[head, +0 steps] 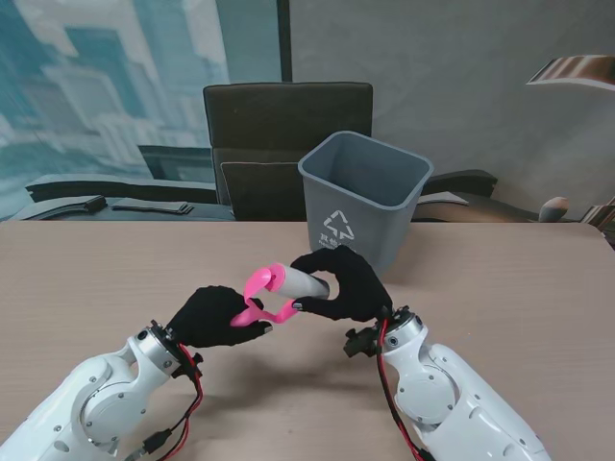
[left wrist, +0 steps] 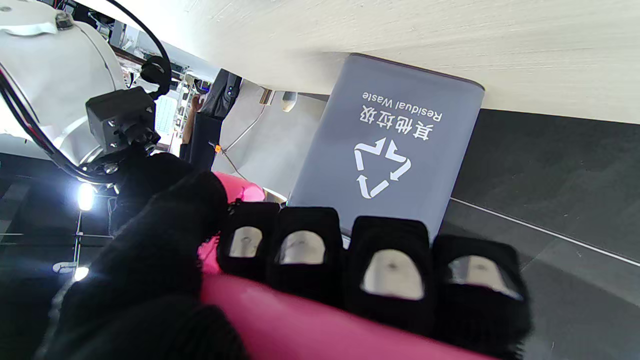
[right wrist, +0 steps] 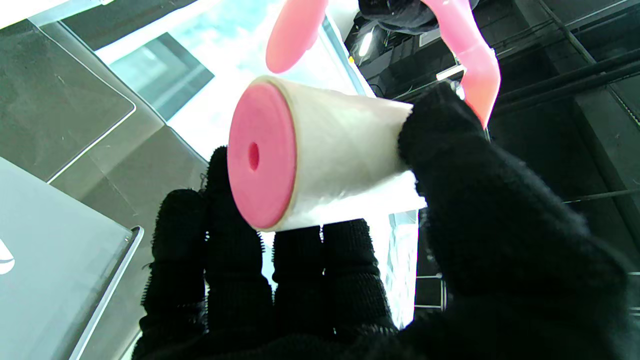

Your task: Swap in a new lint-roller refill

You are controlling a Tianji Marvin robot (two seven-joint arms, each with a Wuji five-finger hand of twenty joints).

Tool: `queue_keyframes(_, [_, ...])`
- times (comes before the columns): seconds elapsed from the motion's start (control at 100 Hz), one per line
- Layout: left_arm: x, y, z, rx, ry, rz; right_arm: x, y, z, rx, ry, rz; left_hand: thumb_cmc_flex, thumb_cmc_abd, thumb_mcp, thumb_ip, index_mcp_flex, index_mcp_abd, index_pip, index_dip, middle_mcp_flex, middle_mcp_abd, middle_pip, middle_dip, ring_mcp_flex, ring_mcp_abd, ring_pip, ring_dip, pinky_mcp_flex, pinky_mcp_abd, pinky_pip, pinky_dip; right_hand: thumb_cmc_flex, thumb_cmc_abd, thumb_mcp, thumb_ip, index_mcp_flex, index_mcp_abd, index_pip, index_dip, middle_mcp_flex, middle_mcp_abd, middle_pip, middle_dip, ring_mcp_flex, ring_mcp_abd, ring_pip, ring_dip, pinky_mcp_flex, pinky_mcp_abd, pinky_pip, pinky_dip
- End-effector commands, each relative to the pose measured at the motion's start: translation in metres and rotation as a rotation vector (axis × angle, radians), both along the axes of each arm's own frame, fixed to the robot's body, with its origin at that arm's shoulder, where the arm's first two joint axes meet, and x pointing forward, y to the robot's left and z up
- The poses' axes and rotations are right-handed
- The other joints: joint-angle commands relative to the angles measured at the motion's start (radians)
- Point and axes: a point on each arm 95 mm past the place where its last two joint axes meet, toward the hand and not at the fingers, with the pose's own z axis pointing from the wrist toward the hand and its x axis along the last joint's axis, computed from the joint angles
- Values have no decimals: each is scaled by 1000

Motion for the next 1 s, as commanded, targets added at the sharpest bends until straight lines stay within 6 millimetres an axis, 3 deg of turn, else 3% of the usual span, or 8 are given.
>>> queue_keyframes(0.0, [-2, -2, 0, -1, 8, -1, -5, 5, -1, 5, 9, 16, -12, 13, -6, -11, 18, -21, 81, 36, 66, -31, 133, 20, 42, 10, 217, 18, 52, -34, 257, -17, 61, 196, 150, 10, 188, -134, 449, 99, 27, -24, 8, 4, 14, -175, 7, 10, 1, -64, 14, 10])
queue_keyframes(0.99, [-2, -12, -3, -25, 54, -33, -10, 15, -3, 59, 24, 1, -12, 13, -9, -10, 19, -21, 82, 35, 66, -31, 133, 20, 42, 10, 217, 19, 52, -34, 257, -20, 59, 191, 160, 5, 192, -135, 454, 89, 32, -24, 8, 1, 19, -177, 10, 14, 3, -66, 15, 12])
